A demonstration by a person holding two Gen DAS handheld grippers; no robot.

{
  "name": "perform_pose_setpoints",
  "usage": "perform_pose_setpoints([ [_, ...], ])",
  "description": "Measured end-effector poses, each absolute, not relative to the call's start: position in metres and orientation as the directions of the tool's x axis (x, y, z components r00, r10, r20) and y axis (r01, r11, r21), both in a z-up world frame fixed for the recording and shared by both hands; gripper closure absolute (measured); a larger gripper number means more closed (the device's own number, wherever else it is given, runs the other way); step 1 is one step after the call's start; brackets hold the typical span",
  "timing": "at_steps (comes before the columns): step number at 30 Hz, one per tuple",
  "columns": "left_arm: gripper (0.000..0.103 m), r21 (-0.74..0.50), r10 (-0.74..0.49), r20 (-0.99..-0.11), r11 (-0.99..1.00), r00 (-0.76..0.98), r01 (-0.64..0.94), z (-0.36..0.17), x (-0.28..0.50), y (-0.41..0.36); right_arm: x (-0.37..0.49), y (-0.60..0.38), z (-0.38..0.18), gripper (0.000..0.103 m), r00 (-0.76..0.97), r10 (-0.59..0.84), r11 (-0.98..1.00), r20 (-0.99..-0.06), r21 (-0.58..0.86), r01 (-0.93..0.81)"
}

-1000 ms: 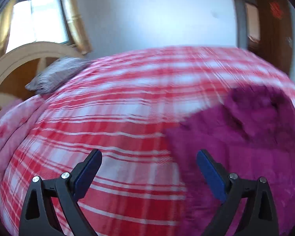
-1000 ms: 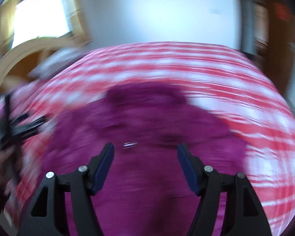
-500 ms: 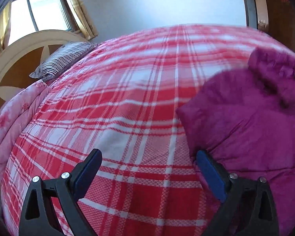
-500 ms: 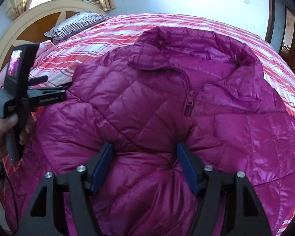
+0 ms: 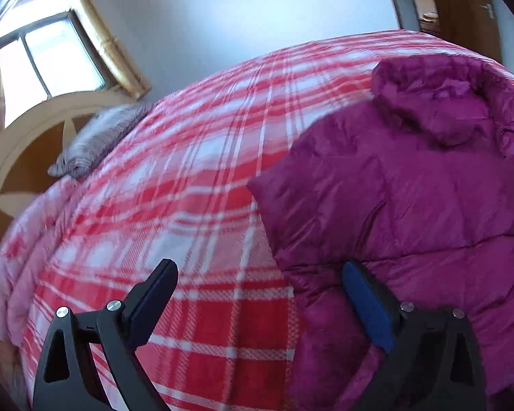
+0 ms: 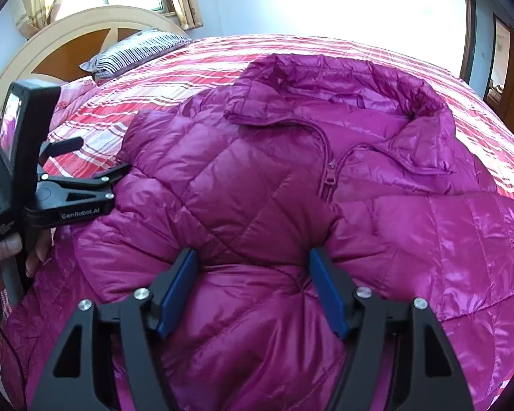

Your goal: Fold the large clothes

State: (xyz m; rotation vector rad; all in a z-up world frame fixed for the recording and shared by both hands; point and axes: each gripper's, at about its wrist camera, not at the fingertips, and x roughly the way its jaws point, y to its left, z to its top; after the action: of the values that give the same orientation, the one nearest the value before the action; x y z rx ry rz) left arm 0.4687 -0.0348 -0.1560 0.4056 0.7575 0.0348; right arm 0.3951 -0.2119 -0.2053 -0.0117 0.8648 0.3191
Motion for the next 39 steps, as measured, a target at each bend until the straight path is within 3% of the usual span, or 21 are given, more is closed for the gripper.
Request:
perform_pose_setpoints([
  [5, 0.005, 0.274, 0.047, -0.613, 0.949, 0.789, 0.156, -0.090, 0.477, -0.042, 0.388, -0.228, -0.190, 0.031, 0.603, 0.353, 0.931, -0.715, 0.207, -0.299],
  [8, 0.005, 0.230, -0.035, -0.627, 0.946, 0.778, 0.228, -0.069, 0.504, -0.067, 0.389, -0.251, -0.162, 0.031, 0.645, 0.380, 0.924, -0.663, 0.252, -0.287],
  [13, 0.005, 0.226, -0.036, -0.669, 0.942, 0.742, 0.250, -0.076, 0.558, -0.104, 0.429, -0.297, -0.130, 0.037, 0.702, 0.254, 0.967, -0.665, 0.176, -0.183],
  [17, 0.005, 0.190, -0.042, -0.700, 0.951, 0.713, 0.243, -0.087, 0.582, -0.114, 0.488, -0.336, -0.133, 0.039, 0.657, 0.146, 0.989, -0.740, 0.114, -0.091],
  [23, 0.006, 0.201, -0.055, -0.717, 0.938, 0.695, 0.282, -0.102, 0.591, -0.127, 0.545, -0.341, -0.134, 0.040, 0.645, 0.130, 0.987, -0.753, 0.038, -0.154],
  [25, 0.005, 0.194, -0.061, -0.725, 0.938, 0.686, 0.287, -0.104, 0.594, -0.127, 0.558, -0.338, -0.138, 0.046, 0.626, 0.144, 0.982, -0.766, 0.034, -0.184],
  [30, 0.006, 0.147, -0.097, -0.706, 0.949, 0.701, 0.279, -0.093, 0.602, -0.122, 0.568, -0.331, -0.149, 0.086, 0.594, 0.147, 0.965, -0.791, -0.016, -0.260],
  [39, 0.006, 0.028, -0.143, -0.700, 0.974, 0.700, 0.227, -0.078, 0.642, -0.131, 0.527, -0.337, -0.155, 0.091, 0.645, 0.150, 0.945, -0.750, -0.084, -0.317],
])
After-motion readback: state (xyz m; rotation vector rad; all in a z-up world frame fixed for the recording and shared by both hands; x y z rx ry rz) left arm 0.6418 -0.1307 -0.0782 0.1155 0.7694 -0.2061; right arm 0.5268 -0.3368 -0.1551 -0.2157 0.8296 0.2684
